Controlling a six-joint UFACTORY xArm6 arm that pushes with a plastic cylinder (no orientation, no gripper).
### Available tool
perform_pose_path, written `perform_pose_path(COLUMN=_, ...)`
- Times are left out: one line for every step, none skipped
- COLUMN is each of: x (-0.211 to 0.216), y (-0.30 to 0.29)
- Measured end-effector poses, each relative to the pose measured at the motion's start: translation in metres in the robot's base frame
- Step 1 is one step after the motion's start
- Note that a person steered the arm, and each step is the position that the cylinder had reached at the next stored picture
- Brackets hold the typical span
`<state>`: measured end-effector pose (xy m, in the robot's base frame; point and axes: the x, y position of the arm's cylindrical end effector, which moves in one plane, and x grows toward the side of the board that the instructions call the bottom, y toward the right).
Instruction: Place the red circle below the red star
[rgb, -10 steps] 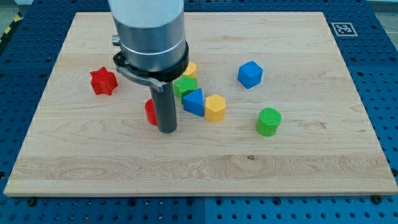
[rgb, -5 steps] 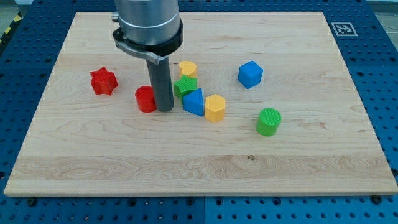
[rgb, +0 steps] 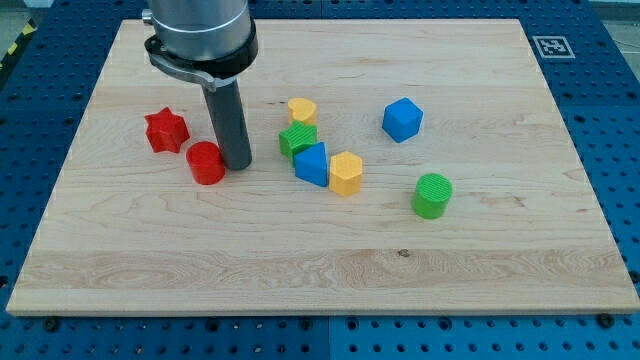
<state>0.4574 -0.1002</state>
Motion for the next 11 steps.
perform_pose_path(x=0.01, y=0.0)
perform_pose_path(x=0.012, y=0.0)
perform_pose_path(x=0.012, y=-0.002)
perform_pose_path(x=0.028, y=-0.002)
perform_pose_path(x=0.048, y=-0.006)
perform_pose_path(x=0.032, y=-0.014)
perform_pose_path(x=0.031, y=-0.017)
perform_pose_path(x=0.031, y=-0.037)
perform_pose_path(x=0.032, y=-0.023)
perform_pose_path(x=0.033, y=0.021)
perform_pose_path(x=0.031, y=0.023)
